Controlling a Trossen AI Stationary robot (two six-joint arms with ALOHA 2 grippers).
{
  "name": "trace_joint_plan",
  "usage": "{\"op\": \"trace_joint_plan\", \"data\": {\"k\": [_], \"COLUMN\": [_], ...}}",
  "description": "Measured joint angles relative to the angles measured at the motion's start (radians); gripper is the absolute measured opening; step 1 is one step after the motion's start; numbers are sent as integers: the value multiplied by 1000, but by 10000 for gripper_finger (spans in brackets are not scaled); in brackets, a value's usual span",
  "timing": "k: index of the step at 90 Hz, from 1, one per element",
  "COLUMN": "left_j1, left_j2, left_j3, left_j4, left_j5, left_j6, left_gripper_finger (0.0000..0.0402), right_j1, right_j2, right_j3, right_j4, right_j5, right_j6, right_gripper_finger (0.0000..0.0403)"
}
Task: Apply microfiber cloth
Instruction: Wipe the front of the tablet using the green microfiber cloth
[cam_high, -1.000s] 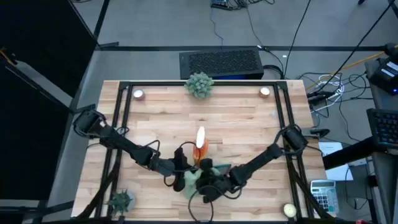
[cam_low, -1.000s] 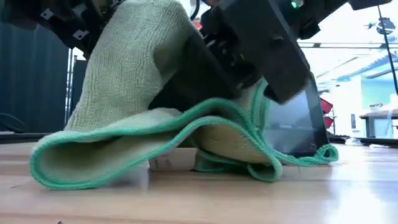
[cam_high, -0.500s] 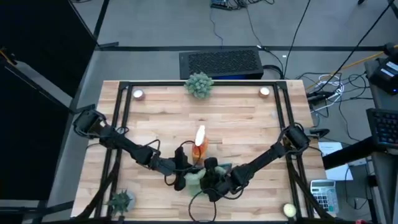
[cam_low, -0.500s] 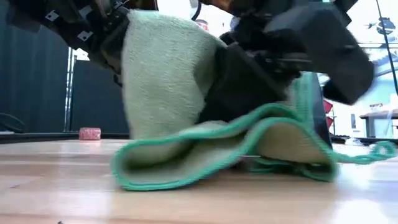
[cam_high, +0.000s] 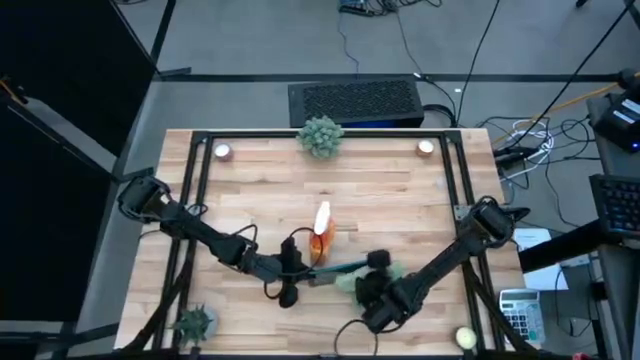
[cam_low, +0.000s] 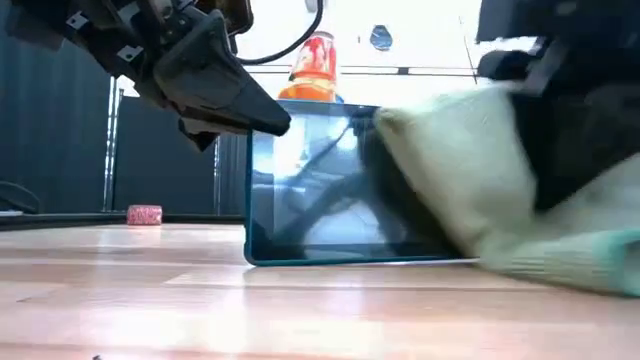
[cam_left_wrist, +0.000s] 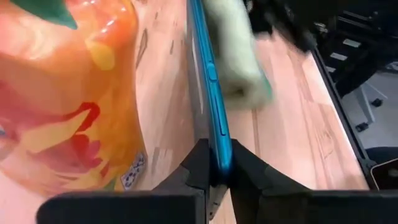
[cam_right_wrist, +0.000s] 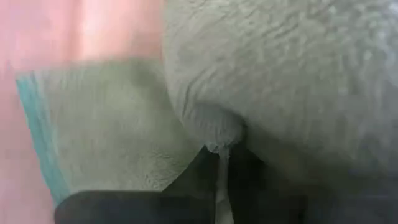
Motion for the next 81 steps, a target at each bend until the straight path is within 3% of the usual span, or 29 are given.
{"op": "trace_joint_plan", "data": {"k": [17,31,40,50,60,81], "left_j1": [-2,0,-1,-1,3,4], "left_j2": [-1,-1,-1,-1,-1,-1], "left_j3": [-1,-1,-1,-1,-1,-1], "left_j4": [-4,3,3,-1,-1,0], "left_j5": [23,24,24,14,-15,-23], "left_j6": [5,9,12,6,7,12], "left_gripper_finger": [15,15,15,15,15,15], "right_j1": [12,-16,-53,-87,-95,-40], "right_j2": [-110,-133,-76,8,54,41], "right_j3": [0,9,9,9,11,9], "right_j4": [17,345,561,654,581,123], "right_j5": [67,235,227,170,150,81], "right_j6": [39,-144,-289,-349,-301,-26], "right_gripper_finger": [0,0,0,0,0,0]}}
